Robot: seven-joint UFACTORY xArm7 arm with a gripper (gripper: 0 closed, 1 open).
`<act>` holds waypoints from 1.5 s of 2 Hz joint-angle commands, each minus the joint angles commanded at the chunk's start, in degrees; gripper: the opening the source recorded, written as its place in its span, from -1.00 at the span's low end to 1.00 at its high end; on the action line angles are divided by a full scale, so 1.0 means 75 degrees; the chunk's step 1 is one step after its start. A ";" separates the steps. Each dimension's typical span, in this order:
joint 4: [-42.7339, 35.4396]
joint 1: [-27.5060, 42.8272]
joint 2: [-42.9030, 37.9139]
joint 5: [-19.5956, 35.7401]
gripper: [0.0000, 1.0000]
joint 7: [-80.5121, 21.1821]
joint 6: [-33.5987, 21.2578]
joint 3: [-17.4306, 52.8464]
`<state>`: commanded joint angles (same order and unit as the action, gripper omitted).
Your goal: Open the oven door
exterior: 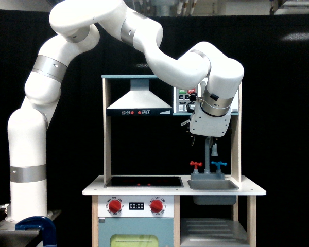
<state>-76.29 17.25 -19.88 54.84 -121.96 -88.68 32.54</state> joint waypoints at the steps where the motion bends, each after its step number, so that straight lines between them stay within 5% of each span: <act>1: -0.0290 -0.0138 0.0172 -0.0016 1.00 0.0703 0.0273 -0.0746; 3: -0.1887 0.0182 0.0367 -0.0044 1.00 0.3266 0.0751 -0.2312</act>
<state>-90.44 18.62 -17.13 54.50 -97.47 -83.04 15.20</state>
